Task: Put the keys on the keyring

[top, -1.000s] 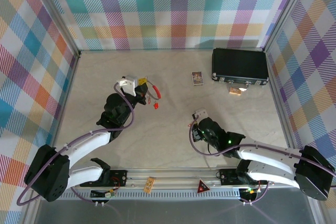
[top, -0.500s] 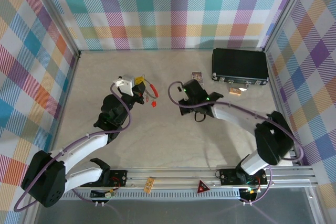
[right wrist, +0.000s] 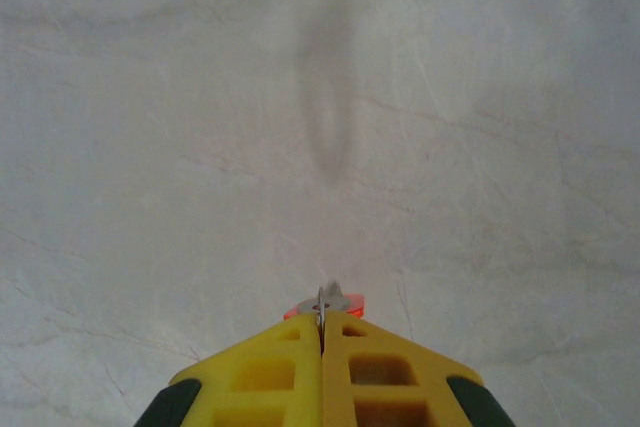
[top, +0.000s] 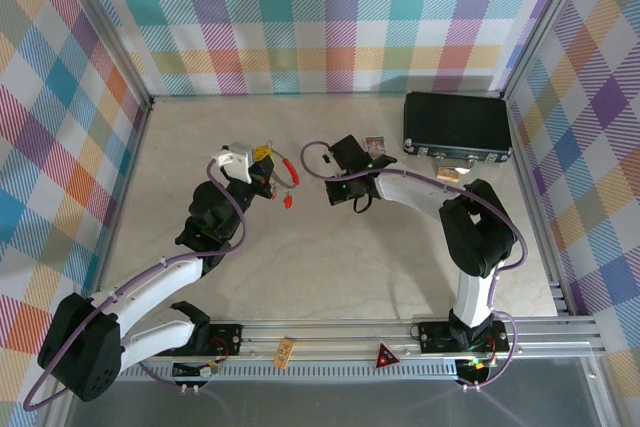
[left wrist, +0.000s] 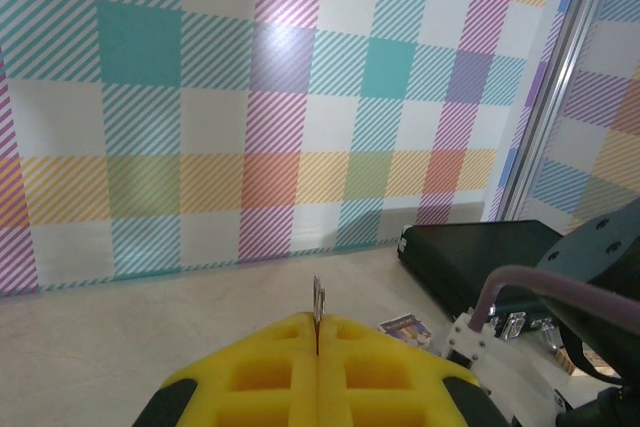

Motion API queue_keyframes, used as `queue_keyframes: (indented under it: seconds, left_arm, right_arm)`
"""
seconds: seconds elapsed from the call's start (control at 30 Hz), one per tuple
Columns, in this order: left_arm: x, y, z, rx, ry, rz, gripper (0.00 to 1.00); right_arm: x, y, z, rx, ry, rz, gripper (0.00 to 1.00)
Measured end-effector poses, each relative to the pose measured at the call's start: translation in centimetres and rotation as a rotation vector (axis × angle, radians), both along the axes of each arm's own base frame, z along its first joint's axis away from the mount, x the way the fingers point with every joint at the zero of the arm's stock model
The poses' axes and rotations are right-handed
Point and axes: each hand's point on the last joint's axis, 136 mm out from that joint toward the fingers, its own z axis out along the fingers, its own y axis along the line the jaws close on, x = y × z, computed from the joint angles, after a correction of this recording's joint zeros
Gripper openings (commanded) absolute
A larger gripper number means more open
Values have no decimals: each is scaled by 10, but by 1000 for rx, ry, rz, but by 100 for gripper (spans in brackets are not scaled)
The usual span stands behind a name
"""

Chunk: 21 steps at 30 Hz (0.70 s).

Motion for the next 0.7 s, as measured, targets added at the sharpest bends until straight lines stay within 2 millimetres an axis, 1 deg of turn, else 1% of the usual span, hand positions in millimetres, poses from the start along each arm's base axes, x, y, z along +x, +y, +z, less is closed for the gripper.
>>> queue_keyframes:
  seconds: [0.17,0.27,0.37,0.53,0.7]
  left_arm:
    - [-1,-3,-2,-1,4,-16,0]
    - [-3,-3,-10,7,20,-26,0]
    - [-5,-2,-17,14,33,-26,0]
    - [-9,0,-8,3,11,-26,0]
    - [-9,0,-7,1,7,-25,0]
  right_arm:
    - [-20,-11,-25,-31,74,10,0]
    - [-35,-20,-35,-50,118,16,0]
    - [-49,-29,-36,-57,143,19,0]
    - [-60,-32,-30,-48,170,30,0]
    - [-80,-43,-37,-91,260,41,0]
